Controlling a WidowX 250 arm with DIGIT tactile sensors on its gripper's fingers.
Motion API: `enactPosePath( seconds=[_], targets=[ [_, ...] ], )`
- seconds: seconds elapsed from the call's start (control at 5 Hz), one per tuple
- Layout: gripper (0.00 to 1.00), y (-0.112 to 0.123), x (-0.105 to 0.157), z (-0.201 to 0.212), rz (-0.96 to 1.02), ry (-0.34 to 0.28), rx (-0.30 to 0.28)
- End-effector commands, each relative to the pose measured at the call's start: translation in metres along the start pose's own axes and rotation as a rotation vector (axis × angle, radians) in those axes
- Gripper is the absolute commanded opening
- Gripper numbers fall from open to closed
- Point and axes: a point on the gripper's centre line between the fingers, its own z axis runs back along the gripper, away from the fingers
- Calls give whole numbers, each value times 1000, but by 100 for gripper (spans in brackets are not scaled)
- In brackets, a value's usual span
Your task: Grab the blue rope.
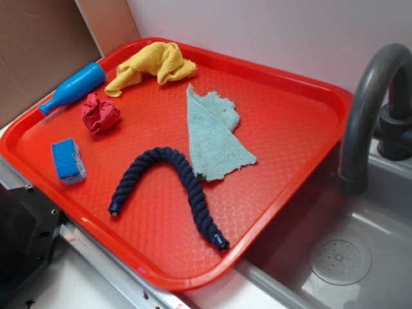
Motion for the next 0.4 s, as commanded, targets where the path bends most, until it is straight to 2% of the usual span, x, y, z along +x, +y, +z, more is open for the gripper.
enactPosePath(
  seconds=[0.0, 0.2],
  targets=[
    [100, 0, 0, 0, 0, 0, 0],
    [100, 0, 1, -2, 6, 13, 14]
  ],
)
